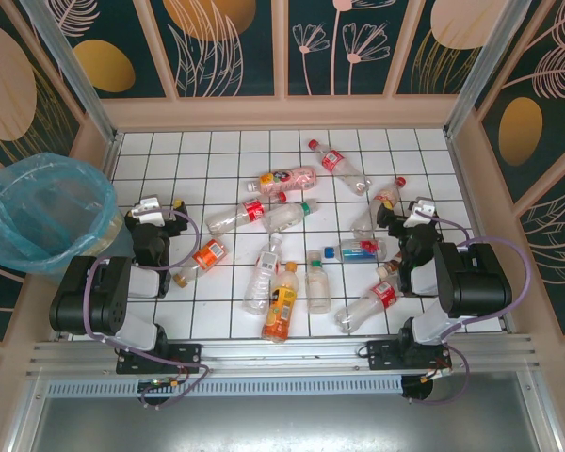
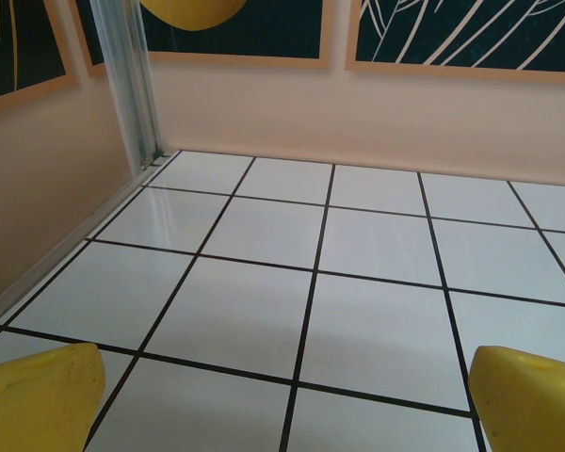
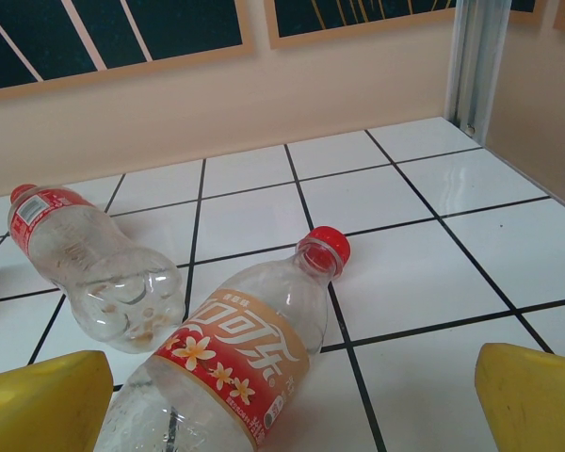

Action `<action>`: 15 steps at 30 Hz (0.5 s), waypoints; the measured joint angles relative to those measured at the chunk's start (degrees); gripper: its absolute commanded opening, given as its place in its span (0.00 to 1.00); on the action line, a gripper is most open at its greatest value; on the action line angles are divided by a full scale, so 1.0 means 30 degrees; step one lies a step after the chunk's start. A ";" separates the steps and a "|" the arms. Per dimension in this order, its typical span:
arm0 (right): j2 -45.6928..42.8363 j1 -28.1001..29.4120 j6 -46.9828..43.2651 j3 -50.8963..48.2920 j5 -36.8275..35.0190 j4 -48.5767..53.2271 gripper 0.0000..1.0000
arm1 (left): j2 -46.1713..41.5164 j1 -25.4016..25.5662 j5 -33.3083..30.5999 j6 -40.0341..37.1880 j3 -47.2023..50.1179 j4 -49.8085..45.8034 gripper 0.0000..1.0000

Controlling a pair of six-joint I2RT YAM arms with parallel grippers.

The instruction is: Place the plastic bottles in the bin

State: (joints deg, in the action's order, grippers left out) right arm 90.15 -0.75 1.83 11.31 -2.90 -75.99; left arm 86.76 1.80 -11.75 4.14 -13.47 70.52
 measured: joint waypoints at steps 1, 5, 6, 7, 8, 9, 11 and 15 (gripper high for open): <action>0.0000 0.0000 0.0000 0.0000 0.0000 0.0000 0.99 | 0.0000 0.0000 0.0000 0.0000 0.0000 0.0007 0.99; 0.0000 -0.0015 0.0000 0.0000 0.0029 0.0000 0.99 | 0.0000 0.0000 0.0000 0.0000 0.0000 0.0007 0.99; 0.0000 -0.0022 0.0000 0.0000 0.0080 0.0000 0.99 | 0.0000 0.0000 0.0000 0.0000 0.0000 0.0007 0.99; 0.0000 -0.0036 0.0000 0.0000 0.0131 0.0000 0.99 | 0.0000 0.0000 0.0000 0.0000 0.0000 0.0007 0.99; 0.0000 -0.0058 0.0000 0.0000 0.0153 0.0000 0.99 | 0.0000 0.0000 0.0000 0.0000 0.0000 0.0007 0.99; 0.0000 -0.0087 0.0000 0.0000 0.0219 0.0000 0.99 | 0.0000 0.0000 0.0000 0.0000 0.0007 0.0007 0.99; 0.0000 -0.0138 0.0007 -0.0007 0.0197 -0.0022 0.99 | -0.0007 0.0000 0.0087 -0.0007 0.0007 -0.0007 0.99; -0.0816 -0.0146 0.0073 -0.0619 -0.0153 -0.0087 0.99 | -0.0605 -0.0029 0.0860 -0.0102 -0.0284 -0.1137 0.99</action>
State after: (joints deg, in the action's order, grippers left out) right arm 87.70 -1.19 2.04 9.45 -3.36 -76.25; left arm 84.95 1.72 -9.17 3.84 -14.33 67.11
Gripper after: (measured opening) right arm 0.991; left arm 0.989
